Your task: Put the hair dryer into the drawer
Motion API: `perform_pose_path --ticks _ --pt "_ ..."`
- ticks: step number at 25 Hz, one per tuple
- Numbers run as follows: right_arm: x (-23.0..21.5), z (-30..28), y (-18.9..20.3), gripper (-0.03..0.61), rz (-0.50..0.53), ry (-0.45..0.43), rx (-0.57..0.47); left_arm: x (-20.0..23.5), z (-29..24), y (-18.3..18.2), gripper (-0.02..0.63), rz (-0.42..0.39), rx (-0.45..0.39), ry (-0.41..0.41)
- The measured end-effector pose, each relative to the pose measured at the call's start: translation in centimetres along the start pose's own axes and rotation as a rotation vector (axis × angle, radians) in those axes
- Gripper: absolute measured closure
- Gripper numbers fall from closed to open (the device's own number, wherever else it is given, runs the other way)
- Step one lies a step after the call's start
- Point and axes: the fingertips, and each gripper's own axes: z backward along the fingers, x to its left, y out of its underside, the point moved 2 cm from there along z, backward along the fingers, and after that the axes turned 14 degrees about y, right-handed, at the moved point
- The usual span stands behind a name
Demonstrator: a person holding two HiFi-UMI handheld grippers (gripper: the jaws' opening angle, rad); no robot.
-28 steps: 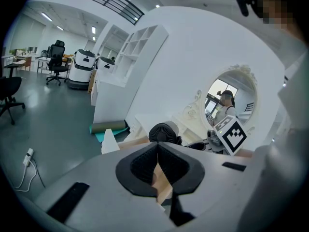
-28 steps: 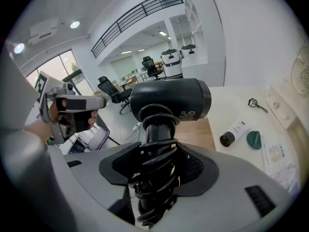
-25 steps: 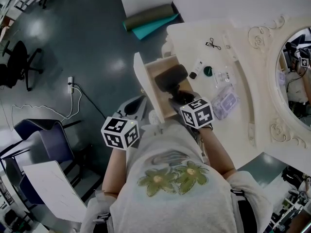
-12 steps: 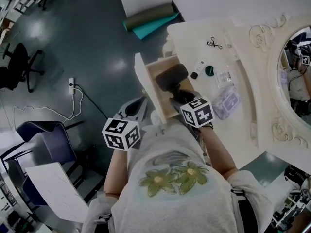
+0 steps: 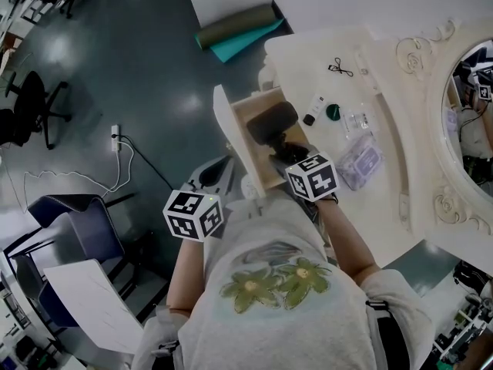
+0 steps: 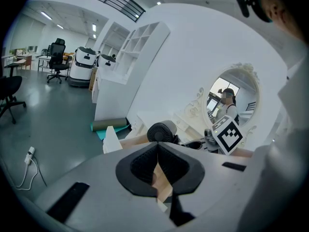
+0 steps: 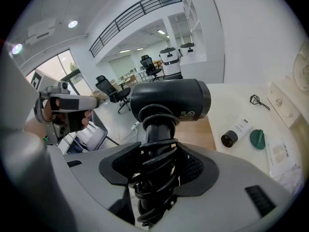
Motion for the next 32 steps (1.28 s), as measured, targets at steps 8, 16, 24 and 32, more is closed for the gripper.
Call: perform_pose_path --ticks 8,16,24,32 --pt "-0.2 -0.6 0.2 0.351 -0.003 -0.003 0.012 0.2 -0.3 0.1 0.603 0.010 0.005 -0.003" --pt "-0.6 -1.1 0.3 0.351 -0.003 -0.005 0.024 0.3 -0.7 0.1 0.603 0.016 0.011 -0.005" --pt "-0.9 -1.6 0.2 0.351 -0.007 -0.002 0.020 0.4 -0.8 0.1 0.604 0.017 0.013 -0.007" --pt "-1.0 -1.9 0.5 0.351 -0.004 -0.004 0.031 0.5 -0.8 0.4 0.604 0.024 0.015 -0.010"
